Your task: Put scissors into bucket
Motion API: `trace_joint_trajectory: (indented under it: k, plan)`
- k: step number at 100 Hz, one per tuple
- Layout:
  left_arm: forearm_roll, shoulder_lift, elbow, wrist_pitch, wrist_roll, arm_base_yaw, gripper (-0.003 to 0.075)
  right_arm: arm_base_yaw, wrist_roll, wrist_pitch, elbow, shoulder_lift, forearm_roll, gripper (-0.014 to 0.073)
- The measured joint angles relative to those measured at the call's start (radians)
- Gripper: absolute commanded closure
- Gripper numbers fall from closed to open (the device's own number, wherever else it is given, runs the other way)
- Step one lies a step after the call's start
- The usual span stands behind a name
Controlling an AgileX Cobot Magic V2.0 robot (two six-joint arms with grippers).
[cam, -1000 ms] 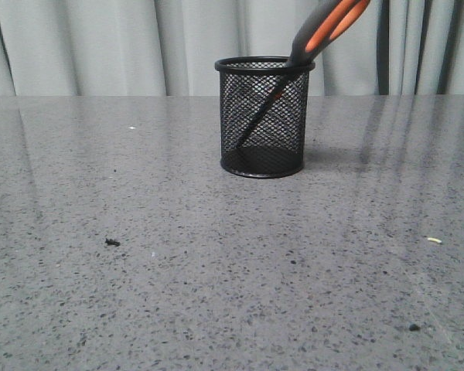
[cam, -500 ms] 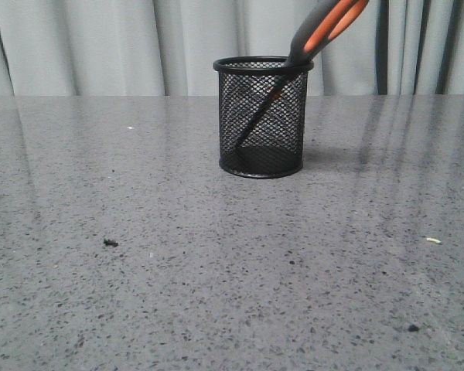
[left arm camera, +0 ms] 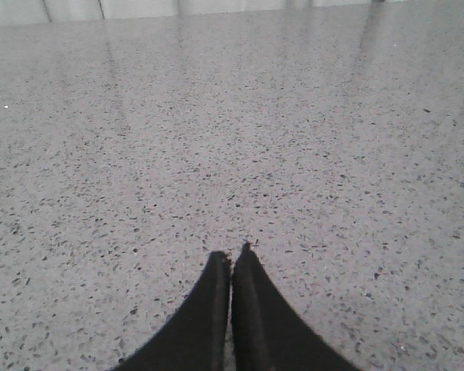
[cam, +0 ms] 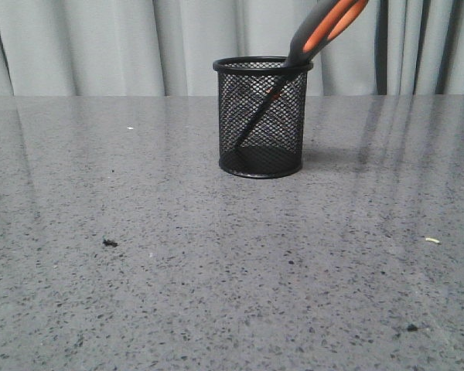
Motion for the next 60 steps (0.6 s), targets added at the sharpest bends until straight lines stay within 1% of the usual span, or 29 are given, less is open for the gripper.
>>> trace_joint_trajectory:
  k: [5,13,22,28,32,47,55,60]
  plan:
    - [0.0,0.0,0.0,0.0,0.0,0.0,0.074,-0.007,0.0,-0.004,0.038,-0.003,-0.013,0.0638]
    - [0.0,0.0,0.0,0.0,0.0,0.0,0.074,-0.027,0.018,-0.009,0.124,-0.02,-0.086,0.0638]
    - [0.0,0.0,0.0,0.0,0.0,0.0,0.074,-0.064,0.114,-0.009,0.237,-0.08,-0.176,0.0638]
    - [0.0,0.0,0.0,0.0,0.0,0.0,0.074,-0.091,0.178,-0.004,0.307,-0.133,-0.206,0.0638]
    - [0.0,0.0,0.0,0.0,0.0,0.0,0.074,-0.112,0.198,0.001,0.341,-0.172,-0.218,0.0638]
    - [0.0,0.0,0.0,0.0,0.0,0.0,0.074,-0.177,0.228,0.085,0.351,-0.266,-0.235,0.0638]
    - [0.0,0.0,0.0,0.0,0.0,0.0,0.074,-0.193,0.232,0.151,0.351,-0.288,-0.237,0.0638]
    - [0.0,0.0,0.0,0.0,0.0,0.0,0.074,-0.195,0.232,0.166,0.351,-0.293,-0.238,0.0638]
